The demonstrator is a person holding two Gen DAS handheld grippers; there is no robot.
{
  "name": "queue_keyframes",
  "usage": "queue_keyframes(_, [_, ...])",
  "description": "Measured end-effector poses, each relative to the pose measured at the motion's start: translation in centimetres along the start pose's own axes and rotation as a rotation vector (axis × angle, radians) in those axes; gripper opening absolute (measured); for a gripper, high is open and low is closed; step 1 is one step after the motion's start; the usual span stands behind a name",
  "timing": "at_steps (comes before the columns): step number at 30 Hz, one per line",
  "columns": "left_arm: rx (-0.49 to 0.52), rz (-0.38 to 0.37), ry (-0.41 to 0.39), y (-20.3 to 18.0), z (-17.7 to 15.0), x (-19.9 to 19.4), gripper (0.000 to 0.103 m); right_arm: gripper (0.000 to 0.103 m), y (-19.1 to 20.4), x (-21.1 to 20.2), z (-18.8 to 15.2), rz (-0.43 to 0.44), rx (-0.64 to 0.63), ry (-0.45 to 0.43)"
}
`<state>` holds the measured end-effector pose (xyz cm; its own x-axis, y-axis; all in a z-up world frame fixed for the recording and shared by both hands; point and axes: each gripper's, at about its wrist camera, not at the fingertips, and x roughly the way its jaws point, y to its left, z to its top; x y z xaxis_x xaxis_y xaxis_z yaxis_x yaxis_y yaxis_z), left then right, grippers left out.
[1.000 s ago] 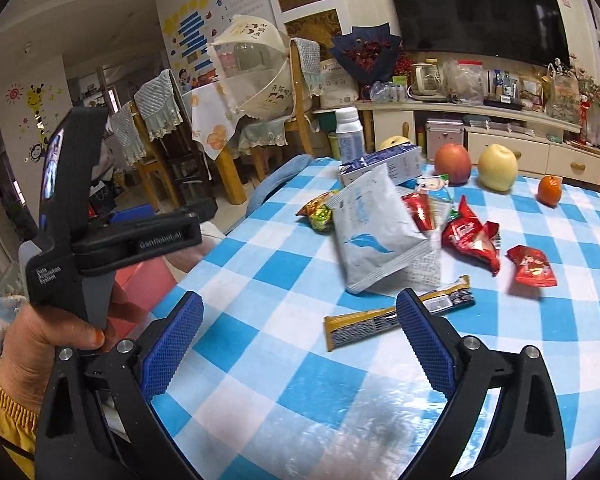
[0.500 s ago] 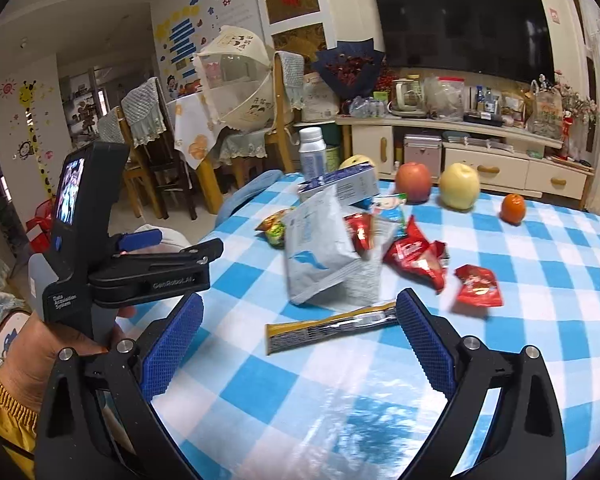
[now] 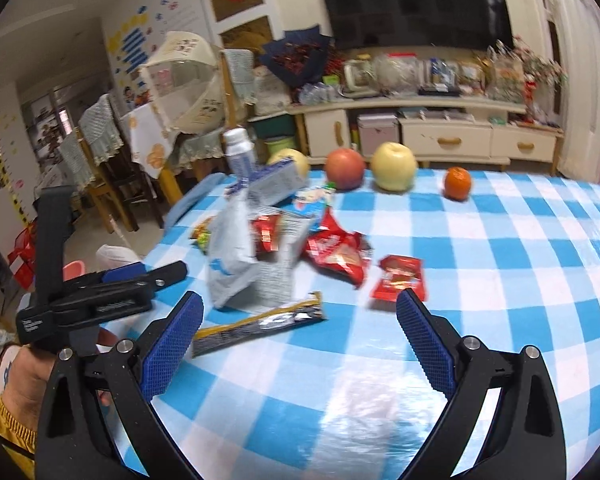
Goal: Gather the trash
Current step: 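Move left tool to the grey wet-wipes pack while right tool approaches the red snack packet, then close left tool on the wet-wipes pack while right tool grasps the red cartoon snack packet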
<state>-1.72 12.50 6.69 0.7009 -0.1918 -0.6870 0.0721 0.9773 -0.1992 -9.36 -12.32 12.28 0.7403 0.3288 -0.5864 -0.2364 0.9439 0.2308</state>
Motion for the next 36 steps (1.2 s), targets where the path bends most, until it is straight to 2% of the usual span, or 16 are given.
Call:
queue_keyframes(6, [-0.089,-0.106,0.0,-0.2,1.2,1.4,0.092,0.096,-4.1,1.5,0.6,-0.1,0.009,0.041])
queue_keyframes(9, [-0.143,-0.16,0.002,-0.1,1.8,2.3,0.092,0.096,-6.2,2.7,0.7,-0.119,0.036,0.08])
queue_keyframes(12, [-0.146,-0.144,-0.004,-0.2,2.4,3.3,0.092,0.096,-8.0,4.4,0.7,-0.127,0.079,0.128])
queue_keyframes(15, [-0.176,-0.144,0.006,0.1,3.0,4.4,0.092,0.096,-9.1,5.9,0.6,-0.084,0.136,0.162])
queue_keyframes(19, [-0.175,-0.139,0.02,0.0,3.3,5.5,0.092,0.096,-9.5,7.7,0.6,-0.09,0.147,0.198])
queue_keyframes(36, [-0.243,-0.14,0.093,0.7,3.5,8.3,0.092,0.096,-10.0,10.0,0.9,-0.096,0.16,0.217])
